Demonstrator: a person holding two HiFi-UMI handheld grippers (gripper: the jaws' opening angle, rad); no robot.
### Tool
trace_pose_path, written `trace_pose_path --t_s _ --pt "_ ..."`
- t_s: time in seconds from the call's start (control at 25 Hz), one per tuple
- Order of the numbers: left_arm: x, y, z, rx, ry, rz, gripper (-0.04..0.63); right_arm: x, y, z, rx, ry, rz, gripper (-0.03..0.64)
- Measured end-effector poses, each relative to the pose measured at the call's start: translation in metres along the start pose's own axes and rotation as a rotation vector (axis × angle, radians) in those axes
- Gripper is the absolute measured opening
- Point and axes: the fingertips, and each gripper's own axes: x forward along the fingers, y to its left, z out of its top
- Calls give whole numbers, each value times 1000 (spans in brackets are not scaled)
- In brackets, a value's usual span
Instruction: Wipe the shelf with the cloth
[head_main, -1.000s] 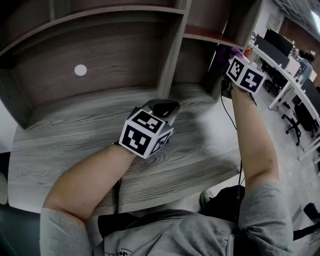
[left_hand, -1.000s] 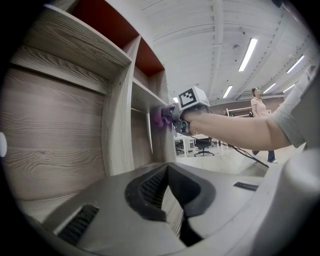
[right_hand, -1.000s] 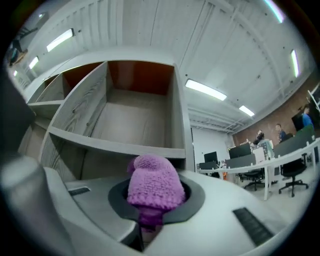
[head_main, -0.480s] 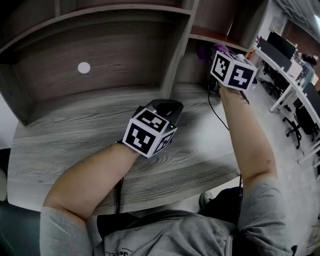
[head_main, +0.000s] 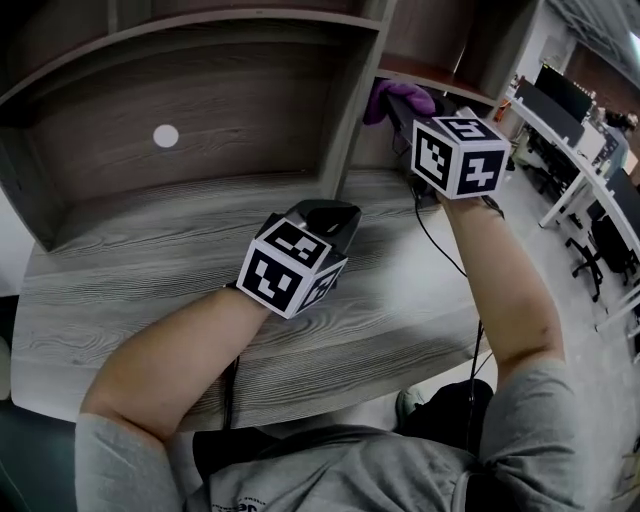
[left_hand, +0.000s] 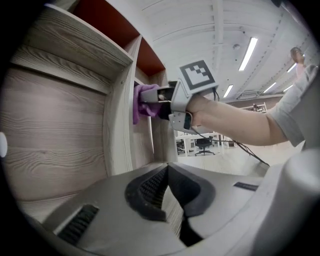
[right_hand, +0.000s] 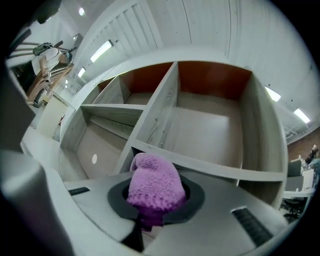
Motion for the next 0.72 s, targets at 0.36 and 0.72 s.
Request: trace_pose_path --t_s 0.36,0.72 --pt "3 3 4 -15 17 55 12 -107 -80 -64 125 -7 206 58" --pt "-16 -35 120 97 -25 79 14 -154 -104 38 212 -71 648 58"
